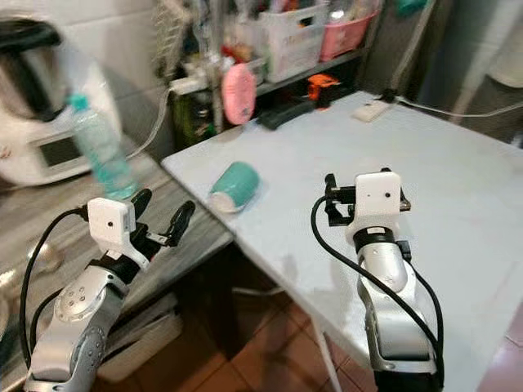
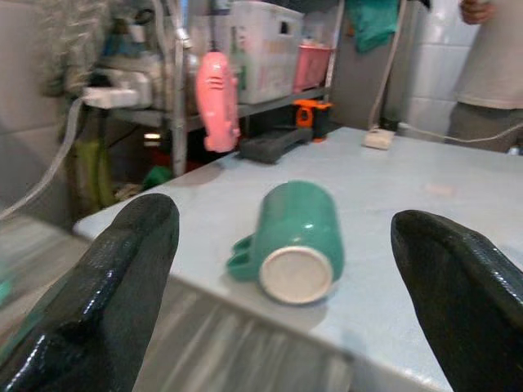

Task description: Setting the table

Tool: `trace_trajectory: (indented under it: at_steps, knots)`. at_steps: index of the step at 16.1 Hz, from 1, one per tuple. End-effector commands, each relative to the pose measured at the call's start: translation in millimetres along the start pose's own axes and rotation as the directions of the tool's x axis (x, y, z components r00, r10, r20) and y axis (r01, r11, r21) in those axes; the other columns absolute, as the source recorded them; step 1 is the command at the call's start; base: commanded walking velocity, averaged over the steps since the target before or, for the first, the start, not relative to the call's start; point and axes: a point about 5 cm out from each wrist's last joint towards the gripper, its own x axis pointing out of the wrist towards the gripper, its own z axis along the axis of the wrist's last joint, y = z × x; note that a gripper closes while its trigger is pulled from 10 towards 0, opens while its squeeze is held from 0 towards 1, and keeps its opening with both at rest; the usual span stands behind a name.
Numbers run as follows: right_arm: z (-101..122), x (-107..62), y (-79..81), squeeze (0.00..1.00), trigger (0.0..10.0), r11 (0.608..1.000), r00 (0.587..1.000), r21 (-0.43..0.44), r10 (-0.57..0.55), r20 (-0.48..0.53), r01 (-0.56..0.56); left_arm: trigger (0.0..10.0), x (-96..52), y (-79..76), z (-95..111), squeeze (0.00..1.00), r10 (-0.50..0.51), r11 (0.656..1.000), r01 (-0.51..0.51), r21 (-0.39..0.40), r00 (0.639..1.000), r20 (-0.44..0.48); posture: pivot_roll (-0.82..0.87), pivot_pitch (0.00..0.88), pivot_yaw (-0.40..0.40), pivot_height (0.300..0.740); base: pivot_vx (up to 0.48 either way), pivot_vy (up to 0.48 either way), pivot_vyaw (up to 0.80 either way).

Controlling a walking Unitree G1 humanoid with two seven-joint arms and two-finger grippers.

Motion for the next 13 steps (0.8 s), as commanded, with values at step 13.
trace_trajectory:
  at_steps: [13]
  knots:
    - [2.7, 2.1, 3.9, 0.0, 10.0, 1.0, 1.0, -0.001, 0.012, 0.002, -0.012, 10.0, -5.3, 0.4, -9.5, 0.0, -0.009, 1.0, 0.01, 0.009, 0.999, -0.046, -0.05, 0.0, 0.047, 0.74, 0.224, 0.0, 0.0]
